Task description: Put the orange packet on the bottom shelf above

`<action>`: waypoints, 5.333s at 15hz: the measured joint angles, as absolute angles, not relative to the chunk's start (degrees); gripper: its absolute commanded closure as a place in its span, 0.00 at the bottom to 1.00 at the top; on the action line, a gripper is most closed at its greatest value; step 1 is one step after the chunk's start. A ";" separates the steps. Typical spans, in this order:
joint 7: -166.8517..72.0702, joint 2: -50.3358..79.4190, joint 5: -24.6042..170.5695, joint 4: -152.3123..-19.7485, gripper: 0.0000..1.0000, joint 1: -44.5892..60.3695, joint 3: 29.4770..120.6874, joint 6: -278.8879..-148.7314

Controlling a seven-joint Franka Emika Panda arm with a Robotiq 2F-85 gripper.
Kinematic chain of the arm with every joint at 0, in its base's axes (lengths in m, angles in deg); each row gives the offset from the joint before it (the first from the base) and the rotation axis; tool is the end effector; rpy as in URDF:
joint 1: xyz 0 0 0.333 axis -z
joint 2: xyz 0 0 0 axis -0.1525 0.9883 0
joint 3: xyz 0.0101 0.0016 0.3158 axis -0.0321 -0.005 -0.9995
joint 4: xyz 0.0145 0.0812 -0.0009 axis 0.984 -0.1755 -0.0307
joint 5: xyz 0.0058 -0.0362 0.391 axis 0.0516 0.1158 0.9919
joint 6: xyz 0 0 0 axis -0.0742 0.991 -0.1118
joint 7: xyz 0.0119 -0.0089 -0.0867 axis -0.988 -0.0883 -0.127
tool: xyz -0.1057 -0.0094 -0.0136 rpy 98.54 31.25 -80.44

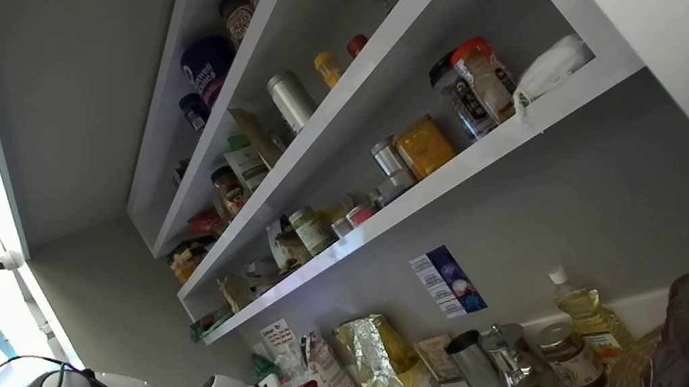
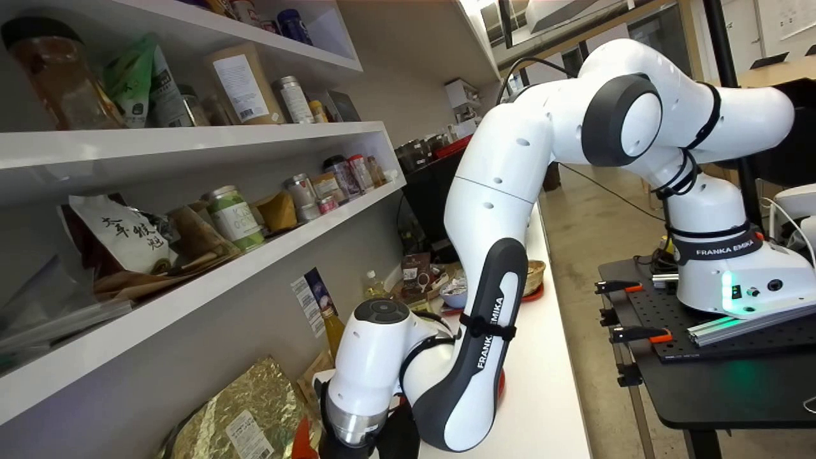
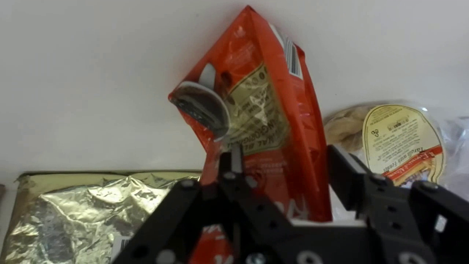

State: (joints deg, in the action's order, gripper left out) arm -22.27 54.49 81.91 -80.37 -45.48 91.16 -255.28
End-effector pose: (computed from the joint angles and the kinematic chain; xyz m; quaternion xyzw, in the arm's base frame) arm 0.5829 0.4623 0.1702 -0.9408 -0.1025 -0.3125 0.0821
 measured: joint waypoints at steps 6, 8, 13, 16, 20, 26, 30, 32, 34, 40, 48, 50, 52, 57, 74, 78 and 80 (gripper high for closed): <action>-20.54 57.32 83.21 -77.29 1.00 -46.59 94.17 -254.58; -20.49 57.71 83.25 -76.72 0.97 -46.47 94.81 -254.30; -20.46 58.00 83.26 -76.31 0.97 -46.20 95.80 -253.65; -20.57 55.56 83.26 -78.12 0.99 -46.11 95.65 -251.02; -21.52 44.67 82.48 -88.04 0.99 -46.88 94.28 -246.81; -18.04 27.07 76.72 -105.15 0.98 -49.43 97.78 -244.06; -10.40 16.89 68.74 -114.74 0.98 -48.69 103.70 -242.32; -6.99 12.02 63.55 -118.33 0.98 -46.14 105.47 -241.89; -6.40 7.83 61.40 -121.12 0.98 -44.55 109.11 -241.80; -15.33 -1.88 59.53 -123.94 0.98 -36.94 118.55 -241.63; -49.66 -11.21 72.82 -113.55 0.98 -30.47 127.57 -226.69; -58.94 -10.58 79.20 -107.78 0.98 -32.52 131.48 -221.21; -68.06 -9.16 86.02 -102.10 0.97 -35.56 135.49 -215.39; -81.81 0.06 102.05 -90.88 0.97 -39.24 142.47 -205.67; -85.74 29.46 117.76 -52.23 0.98 5.77 114.61 -196.38; -85.25 33.44 119.09 -42.53 0.98 9.96 112.22 -196.07; -84.45 35.78 119.58 -37.94 0.97 11.87 110.94 -195.97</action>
